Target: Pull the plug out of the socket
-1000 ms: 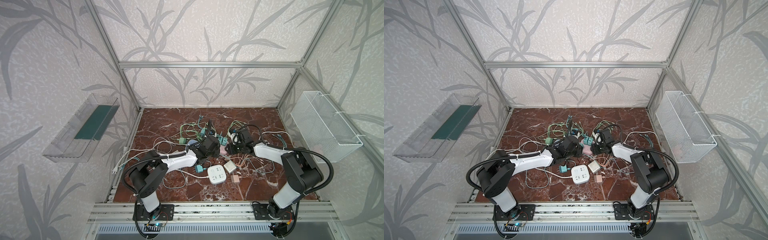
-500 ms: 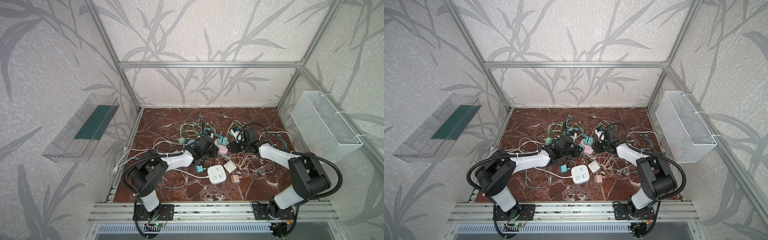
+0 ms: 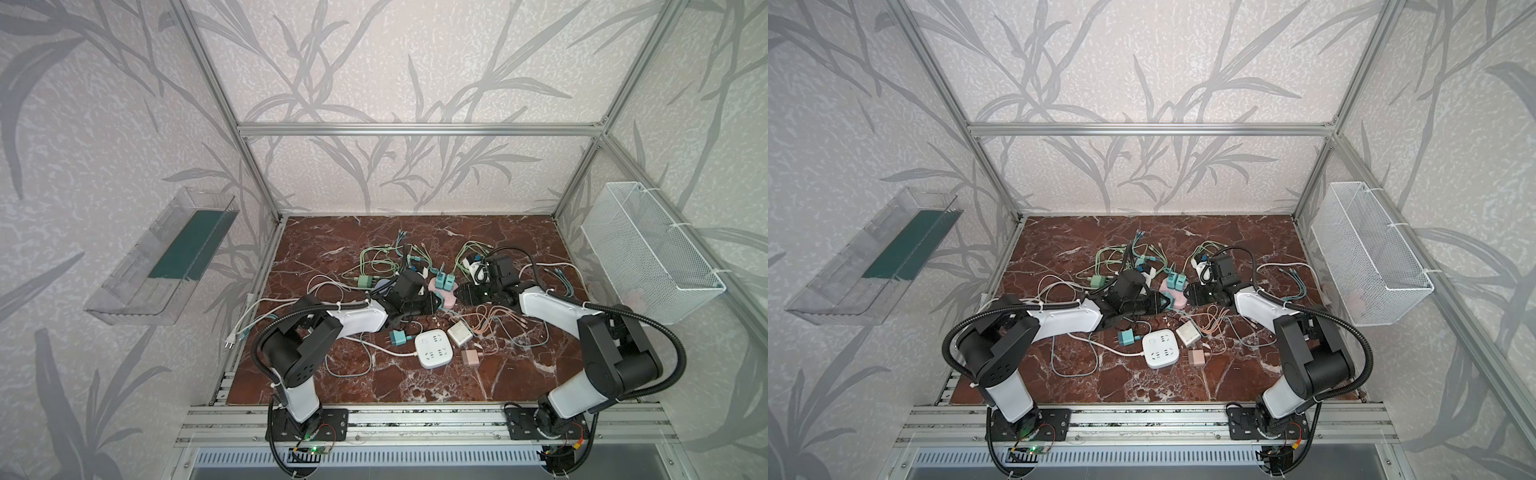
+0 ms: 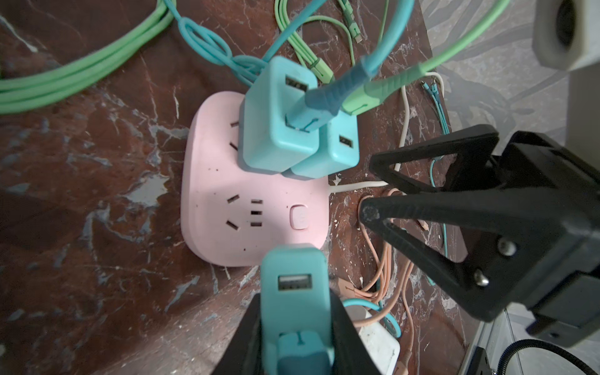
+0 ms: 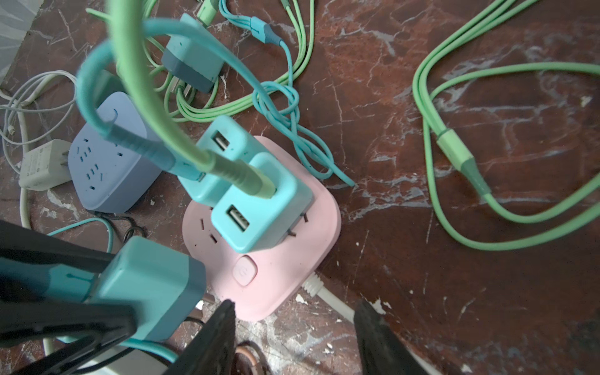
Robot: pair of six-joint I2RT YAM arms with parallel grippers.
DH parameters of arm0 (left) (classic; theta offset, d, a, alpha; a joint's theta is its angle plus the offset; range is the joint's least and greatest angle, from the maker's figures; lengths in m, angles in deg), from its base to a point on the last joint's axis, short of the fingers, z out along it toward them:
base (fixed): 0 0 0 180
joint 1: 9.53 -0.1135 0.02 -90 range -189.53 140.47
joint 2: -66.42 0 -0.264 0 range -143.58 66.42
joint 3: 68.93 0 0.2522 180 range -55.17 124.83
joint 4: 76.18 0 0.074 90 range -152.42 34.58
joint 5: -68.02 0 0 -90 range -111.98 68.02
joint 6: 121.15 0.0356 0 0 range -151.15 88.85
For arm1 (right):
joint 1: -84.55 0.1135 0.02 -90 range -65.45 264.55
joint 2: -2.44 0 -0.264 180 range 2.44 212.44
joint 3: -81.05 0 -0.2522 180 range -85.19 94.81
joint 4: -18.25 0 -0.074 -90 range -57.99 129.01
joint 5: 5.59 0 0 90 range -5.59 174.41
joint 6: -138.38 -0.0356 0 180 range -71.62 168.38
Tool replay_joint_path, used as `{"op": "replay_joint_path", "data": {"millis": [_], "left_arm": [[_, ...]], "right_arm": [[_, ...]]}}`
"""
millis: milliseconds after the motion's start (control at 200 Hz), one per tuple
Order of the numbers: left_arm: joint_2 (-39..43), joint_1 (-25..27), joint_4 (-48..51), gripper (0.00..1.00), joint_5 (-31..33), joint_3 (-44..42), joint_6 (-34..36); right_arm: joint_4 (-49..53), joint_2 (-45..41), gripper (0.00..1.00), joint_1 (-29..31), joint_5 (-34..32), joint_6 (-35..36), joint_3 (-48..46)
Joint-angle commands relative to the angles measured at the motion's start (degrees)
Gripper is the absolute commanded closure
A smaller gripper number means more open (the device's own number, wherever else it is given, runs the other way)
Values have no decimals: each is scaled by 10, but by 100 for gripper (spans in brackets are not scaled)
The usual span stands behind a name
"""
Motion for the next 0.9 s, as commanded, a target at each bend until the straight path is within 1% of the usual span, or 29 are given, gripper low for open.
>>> {"op": "replay_joint_path", "data": {"millis": [0, 105, 195, 480, 620, 725, 895], "left_arm": [[-10, -2, -10, 71, -8, -7, -17], [-14, -2, 3, 68, -2, -2, -18], [-17, -2, 27, 63, 7, 7, -14], [-10, -3, 81, 51, 40, 17, -4], [-10, -5, 99, 46, 51, 24, 1], [-7, -5, 118, 39, 61, 31, 5], [4, -6, 141, 32, 81, 37, 15]], "right_arm": [[1, -9, 41, -4, 7, -1, 3], [1, -10, 41, -4, 6, 0, 3], [0, -13, 40, -4, 9, 4, 4], [2, -26, 30, -4, 27, 17, 6], [-1, -33, 28, -4, 23, 17, -1], [-1, -36, 28, -4, 25, 18, -4], [-8, -45, 26, -4, 28, 18, -10]]}}
